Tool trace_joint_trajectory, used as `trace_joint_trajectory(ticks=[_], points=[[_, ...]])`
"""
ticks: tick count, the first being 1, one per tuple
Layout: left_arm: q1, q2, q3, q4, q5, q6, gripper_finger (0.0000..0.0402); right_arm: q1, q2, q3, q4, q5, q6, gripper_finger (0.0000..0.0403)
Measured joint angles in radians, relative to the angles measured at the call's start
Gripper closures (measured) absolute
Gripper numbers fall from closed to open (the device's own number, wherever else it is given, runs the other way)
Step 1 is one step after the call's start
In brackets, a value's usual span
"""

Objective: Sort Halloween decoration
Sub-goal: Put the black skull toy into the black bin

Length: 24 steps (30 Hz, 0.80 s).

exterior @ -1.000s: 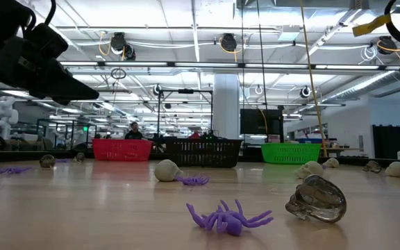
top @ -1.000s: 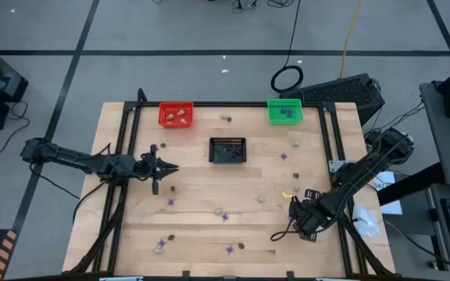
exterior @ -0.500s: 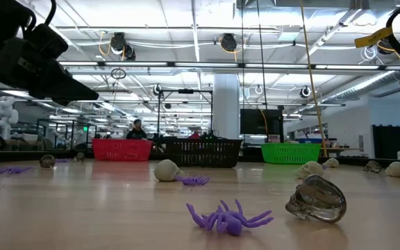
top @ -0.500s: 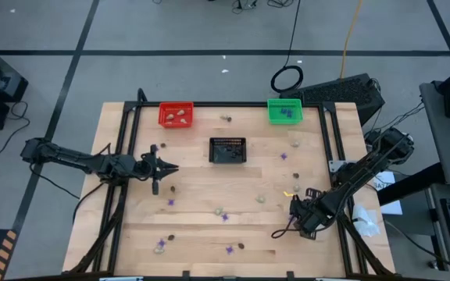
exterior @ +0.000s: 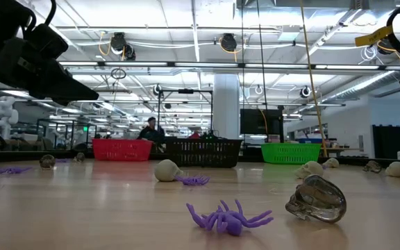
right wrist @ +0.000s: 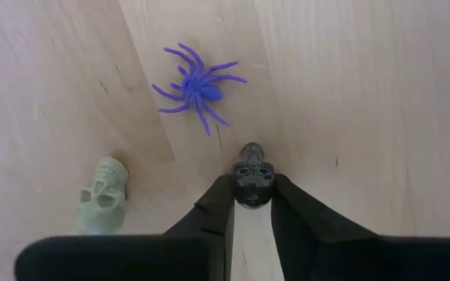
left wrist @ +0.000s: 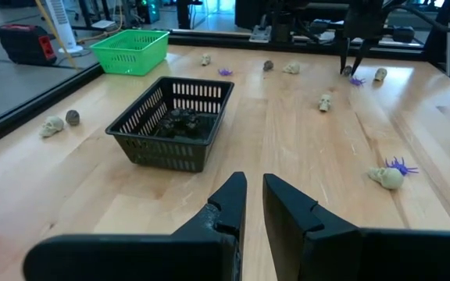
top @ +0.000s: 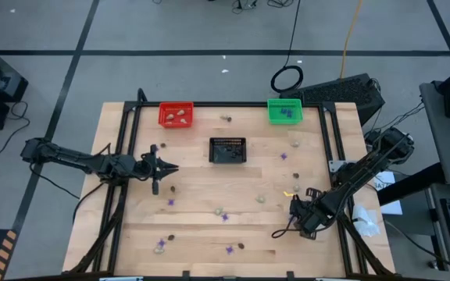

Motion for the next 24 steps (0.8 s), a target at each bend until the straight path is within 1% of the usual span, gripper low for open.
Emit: trace_joint_trajectory(ticks=[5,14,20,24], points=[[0.000,0.000,0.000,0.000,0.000,0.000,0.0360,0.000,0.002,0.008,-0.002,-0.003,0.000,0.0350],[0.000,0.000,0.000,0.001,-0.001,0.000,0.0360,-0.018,0.003,0.069,-0.016,-0.003,-0.009,0.0351],[0.000,0.000,0.000,0.001,-0.001,0.000,0.0360,-0.085,0.003,0.116,-0.022,0.004,-0.075,0.0352],[0.000,0.000,0.000,0.002,-0.001,0.000,0.0360,-0.160,0.003,0.170,-0.031,0.058,-0.161,0.0352]])
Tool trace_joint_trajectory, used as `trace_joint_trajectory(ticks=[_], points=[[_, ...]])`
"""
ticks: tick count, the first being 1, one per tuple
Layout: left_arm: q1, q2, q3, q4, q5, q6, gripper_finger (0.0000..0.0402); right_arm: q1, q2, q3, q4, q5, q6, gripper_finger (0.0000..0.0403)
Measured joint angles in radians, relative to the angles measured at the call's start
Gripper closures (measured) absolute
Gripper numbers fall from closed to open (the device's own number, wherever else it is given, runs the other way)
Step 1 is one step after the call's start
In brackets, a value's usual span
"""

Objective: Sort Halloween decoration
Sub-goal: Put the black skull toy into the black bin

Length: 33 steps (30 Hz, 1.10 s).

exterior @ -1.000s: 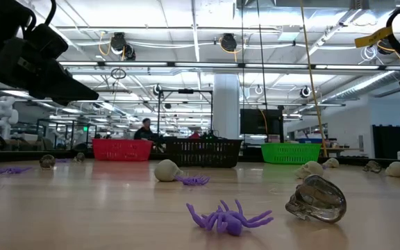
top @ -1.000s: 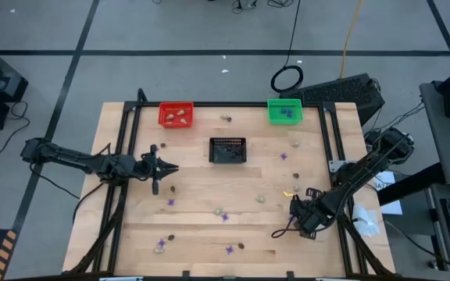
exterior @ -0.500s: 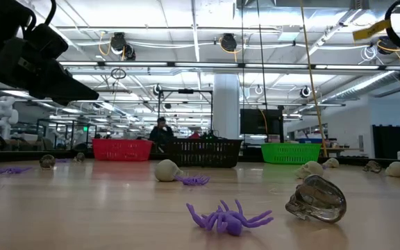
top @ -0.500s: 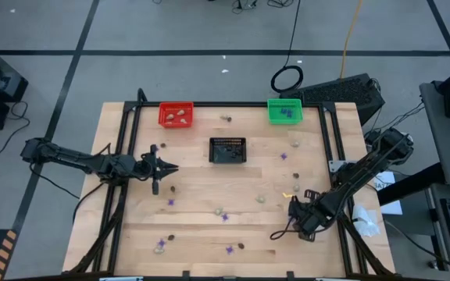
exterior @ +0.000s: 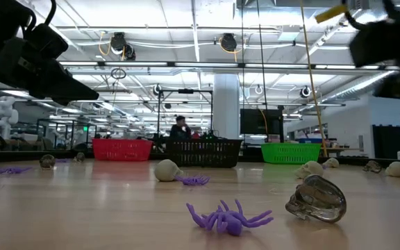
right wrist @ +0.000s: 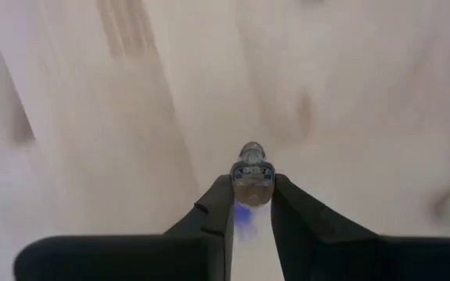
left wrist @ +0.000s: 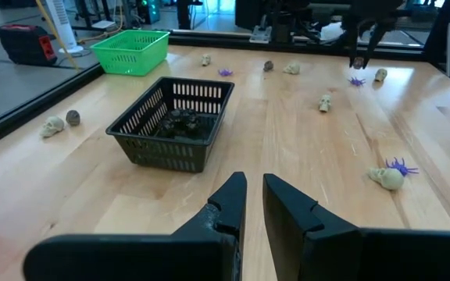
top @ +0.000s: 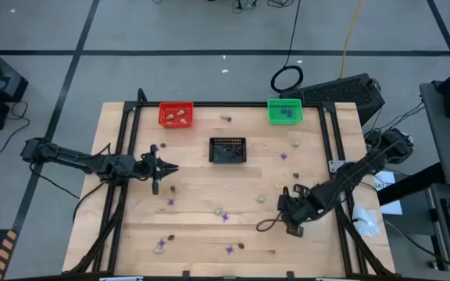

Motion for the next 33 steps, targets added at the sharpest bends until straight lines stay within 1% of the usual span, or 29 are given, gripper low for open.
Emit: trace_joint_trajectory(ticks=[3,8,11,15,19,21,23,27,31,33], points=[[0.000,0.000,0.000,0.000,0.000,0.000,0.0360,-0.082,0.000,0.049,0.000,0.049,-0.073,0.0352],[0.000,0.000,0.000,0.005,0.000,0.000,0.0360,-0.264,0.000,0.119,0.029,0.122,-0.225,0.0353],[0.000,0.000,0.000,0.010,0.000,0.000,0.0360,-0.390,0.013,0.153,0.070,0.131,-0.329,0.0353],[0.000,0.000,0.000,0.009,0.000,0.000,0.0360,-0.539,0.088,0.234,0.075,0.131,-0.471,0.0353],[0.000,0.000,0.000,0.008,0.000,0.000,0.0360,-0.656,0.207,0.349,0.076,0.124,-0.598,0.0353],[0.000,0.000,0.000,0.008,0.001,0.000,0.0360,-0.702,0.270,0.409,0.073,0.114,-0.653,0.0353],[0.000,0.000,0.000,0.008,0.002,0.000,0.0360,-0.743,0.328,0.467,0.073,0.074,-0.694,0.0353],[0.000,0.000,0.000,0.007,0.002,0.000,0.0360,-0.798,0.429,0.557,0.067,0.042,-0.749,0.0353],[0.000,0.000,0.000,0.006,0.003,0.001,0.0360,-0.827,0.486,0.605,0.068,0.017,-0.780,0.0352],[0.000,0.000,0.000,0.007,0.025,0.000,0.0360,-0.835,0.506,0.612,0.072,-0.004,-0.787,0.0346]])
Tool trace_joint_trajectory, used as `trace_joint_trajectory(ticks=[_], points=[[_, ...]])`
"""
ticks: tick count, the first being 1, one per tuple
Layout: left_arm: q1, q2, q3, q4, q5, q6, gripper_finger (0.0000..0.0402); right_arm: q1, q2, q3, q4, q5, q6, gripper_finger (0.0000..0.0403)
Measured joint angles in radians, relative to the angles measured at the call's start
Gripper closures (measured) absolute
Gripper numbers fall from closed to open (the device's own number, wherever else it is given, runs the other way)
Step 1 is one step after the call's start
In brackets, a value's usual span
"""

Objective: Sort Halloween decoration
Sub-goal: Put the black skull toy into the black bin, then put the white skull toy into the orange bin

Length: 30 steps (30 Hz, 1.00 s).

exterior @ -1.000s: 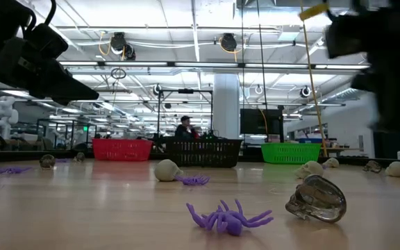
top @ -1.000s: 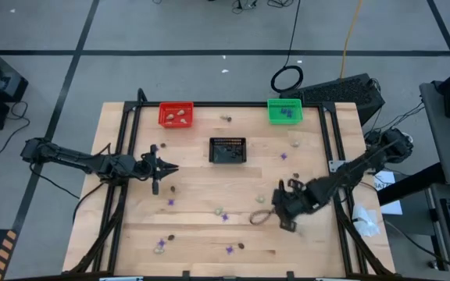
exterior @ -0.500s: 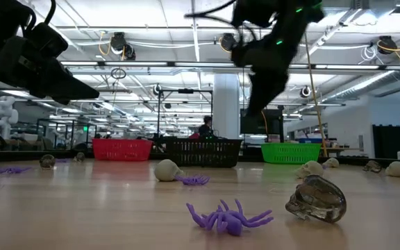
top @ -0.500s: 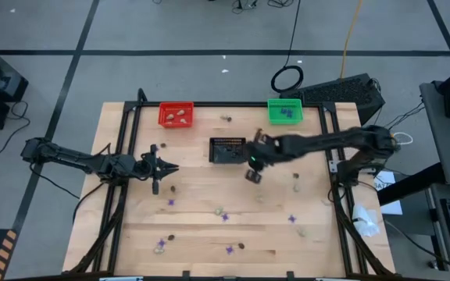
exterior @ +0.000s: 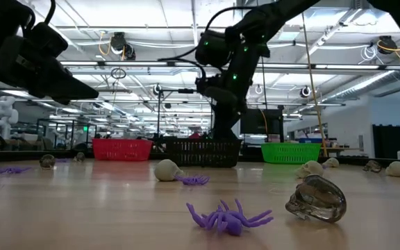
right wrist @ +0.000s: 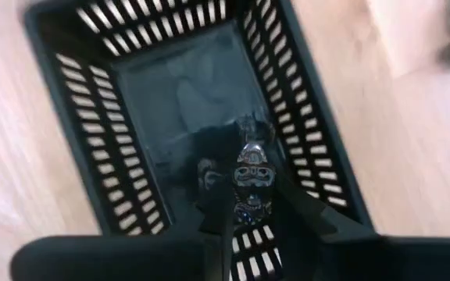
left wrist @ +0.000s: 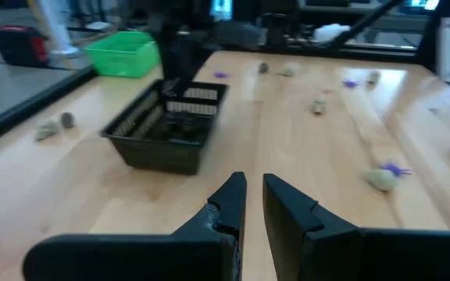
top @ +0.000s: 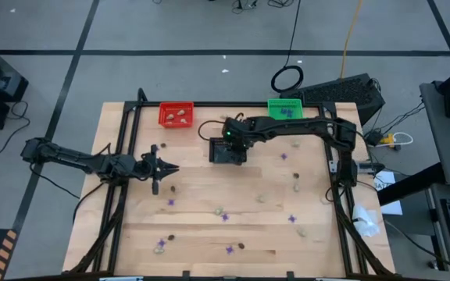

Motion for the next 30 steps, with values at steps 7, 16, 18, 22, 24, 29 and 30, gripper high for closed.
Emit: trace_joint_trajectory(ticks=[7,16,18,22,24,29,30], points=[[0.000,0.000,0.000,0.004,0.065,-0.025,0.0359,0.000,0.028,0.003,0.018,0.000,-0.007,0.0305],[-0.038,0.003,0.084,-0.033,0.096,-0.050,0.0359,0.016,0.004,0.004,0.090,0.002,-0.034,0.0262],[-0.068,0.015,0.123,-0.079,0.087,-0.049,0.0360,0.025,0.005,0.004,0.094,0.036,-0.052,0.0273],[-0.143,0.064,0.215,-0.217,0.046,-0.073,0.0372,0.064,0.005,0.004,0.155,0.148,-0.101,0.0340],[-0.187,0.103,0.264,-0.290,0.019,-0.097,0.0384,0.084,-0.001,0.003,0.187,0.151,-0.121,0.0382],[-0.305,0.244,0.389,-0.404,-0.032,-0.142,0.0398,0.144,-0.040,-0.008,0.275,0.159,-0.138,0.0396],[-0.329,0.278,0.415,-0.423,-0.036,-0.155,0.0398,0.157,-0.055,-0.024,0.309,0.159,-0.145,0.0399]])
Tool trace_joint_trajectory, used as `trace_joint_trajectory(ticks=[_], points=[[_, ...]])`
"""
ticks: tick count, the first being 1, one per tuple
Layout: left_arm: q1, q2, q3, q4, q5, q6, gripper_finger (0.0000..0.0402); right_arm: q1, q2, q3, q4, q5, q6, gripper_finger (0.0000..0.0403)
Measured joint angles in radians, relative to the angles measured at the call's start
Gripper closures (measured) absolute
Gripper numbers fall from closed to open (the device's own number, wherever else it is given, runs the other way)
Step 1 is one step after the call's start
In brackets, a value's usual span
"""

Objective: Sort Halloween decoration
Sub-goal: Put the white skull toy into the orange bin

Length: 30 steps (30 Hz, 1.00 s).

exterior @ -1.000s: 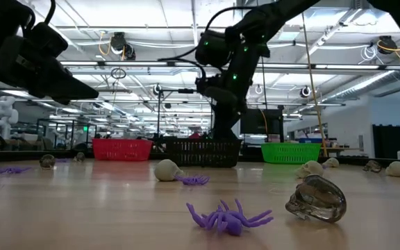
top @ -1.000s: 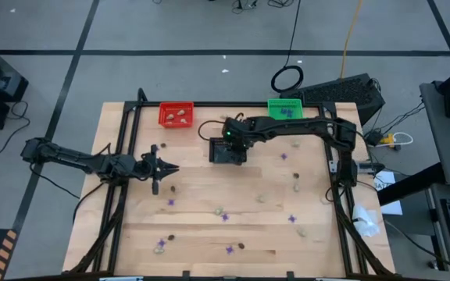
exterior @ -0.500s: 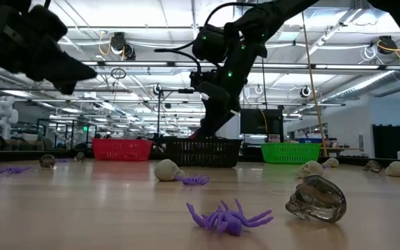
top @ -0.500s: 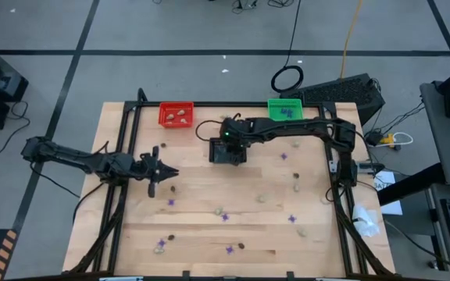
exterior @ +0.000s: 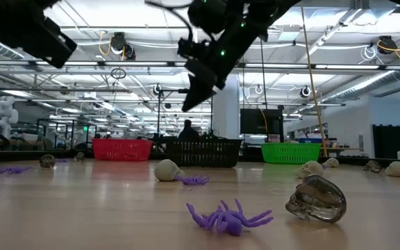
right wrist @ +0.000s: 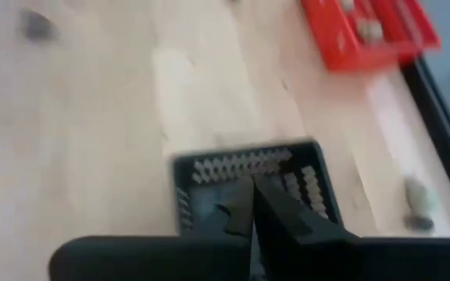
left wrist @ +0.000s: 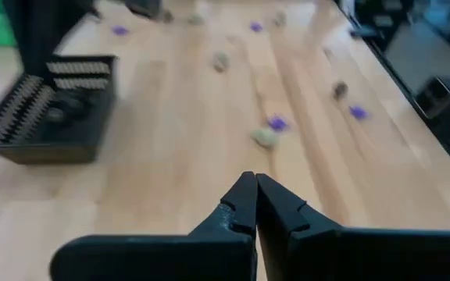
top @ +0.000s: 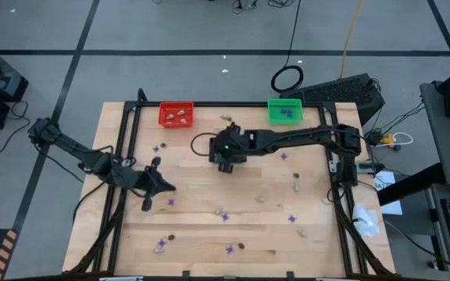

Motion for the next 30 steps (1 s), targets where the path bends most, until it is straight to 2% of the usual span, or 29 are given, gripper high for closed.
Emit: trace_joint_trajectory(ticks=[9,16,22,24,30], points=[[-0.223,0.355,0.233,-0.208,-0.035,-0.208,0.0398,0.096,-0.198,-0.305,0.327,0.005,0.055,0.0402],[-0.389,0.634,0.450,-0.367,-0.008,-0.416,0.0398,0.206,-0.354,-0.526,0.389,0.161,0.155,0.0403],[-0.467,0.846,0.655,-0.557,0.082,-0.577,0.0399,0.303,-0.424,-0.609,0.392,0.292,0.218,0.0403],[-0.476,0.902,0.700,-0.574,0.124,-0.629,0.0396,0.326,-0.429,-0.619,0.386,0.339,0.225,0.0403],[-0.479,1.008,0.742,-0.583,0.253,-0.726,0.0345,0.356,-0.430,-0.619,0.387,0.363,0.222,0.0403]])
